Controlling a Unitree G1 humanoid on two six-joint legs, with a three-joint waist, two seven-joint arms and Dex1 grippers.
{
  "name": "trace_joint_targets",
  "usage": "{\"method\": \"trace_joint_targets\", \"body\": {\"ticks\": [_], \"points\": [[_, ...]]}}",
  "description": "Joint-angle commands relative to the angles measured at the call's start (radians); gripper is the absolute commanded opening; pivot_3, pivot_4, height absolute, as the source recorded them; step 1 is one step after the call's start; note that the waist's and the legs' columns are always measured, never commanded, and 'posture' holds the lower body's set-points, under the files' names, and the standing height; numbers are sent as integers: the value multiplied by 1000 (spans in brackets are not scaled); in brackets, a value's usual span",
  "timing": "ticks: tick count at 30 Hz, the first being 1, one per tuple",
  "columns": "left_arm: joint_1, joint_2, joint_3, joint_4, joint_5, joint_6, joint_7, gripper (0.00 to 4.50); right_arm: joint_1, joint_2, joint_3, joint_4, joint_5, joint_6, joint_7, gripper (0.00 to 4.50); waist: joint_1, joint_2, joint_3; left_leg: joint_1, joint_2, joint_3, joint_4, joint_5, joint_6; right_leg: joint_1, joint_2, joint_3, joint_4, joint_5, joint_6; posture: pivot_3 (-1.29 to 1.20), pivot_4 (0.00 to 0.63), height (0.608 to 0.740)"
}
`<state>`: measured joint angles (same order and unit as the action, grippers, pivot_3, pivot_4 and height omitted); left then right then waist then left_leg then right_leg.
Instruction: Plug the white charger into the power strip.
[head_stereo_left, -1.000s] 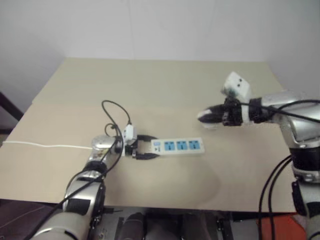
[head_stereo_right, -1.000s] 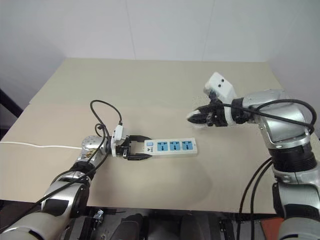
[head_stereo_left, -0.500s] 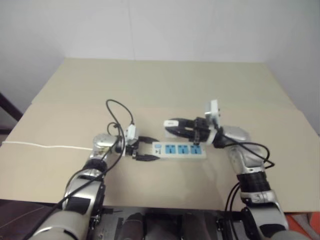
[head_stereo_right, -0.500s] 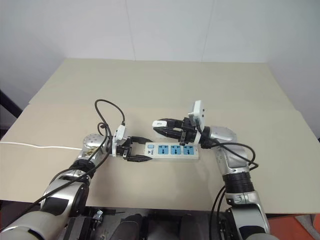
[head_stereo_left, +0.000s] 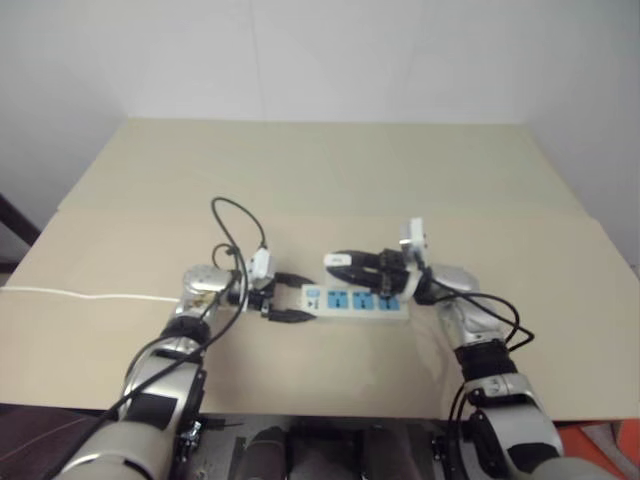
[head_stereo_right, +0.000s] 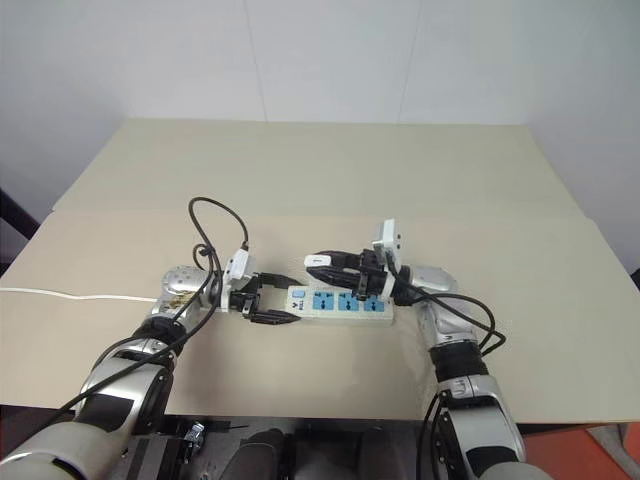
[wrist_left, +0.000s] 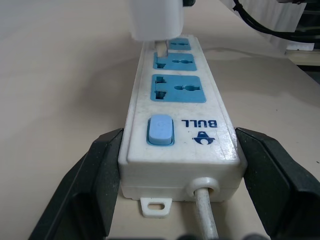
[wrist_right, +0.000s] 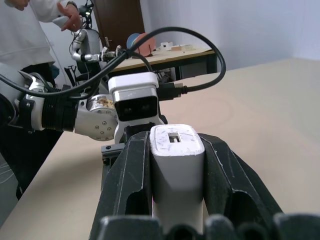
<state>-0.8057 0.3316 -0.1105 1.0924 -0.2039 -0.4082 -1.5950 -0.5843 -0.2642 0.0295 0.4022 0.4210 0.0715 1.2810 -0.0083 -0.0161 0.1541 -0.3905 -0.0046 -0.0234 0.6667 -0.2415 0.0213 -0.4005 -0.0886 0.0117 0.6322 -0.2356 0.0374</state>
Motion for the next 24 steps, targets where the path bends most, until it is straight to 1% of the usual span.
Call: {"method": "trace_joint_targets", "body": {"ticks": [1,24], "points": [[12,-2,-45,-5,8,13,-19,3219,-25,5,-2,4,4,-31,18,1108,0,0,0,0,0,0,0,0,0,0,0,0,0,0,0,0,150,740],[3,5,-61,14,-8,17,-19,3219,-45,18,0,177,-48,-125,47,1108,-3,0,0,1,0,0,0,0,0,0,0,1,0,0,0,0,150,740]]}}
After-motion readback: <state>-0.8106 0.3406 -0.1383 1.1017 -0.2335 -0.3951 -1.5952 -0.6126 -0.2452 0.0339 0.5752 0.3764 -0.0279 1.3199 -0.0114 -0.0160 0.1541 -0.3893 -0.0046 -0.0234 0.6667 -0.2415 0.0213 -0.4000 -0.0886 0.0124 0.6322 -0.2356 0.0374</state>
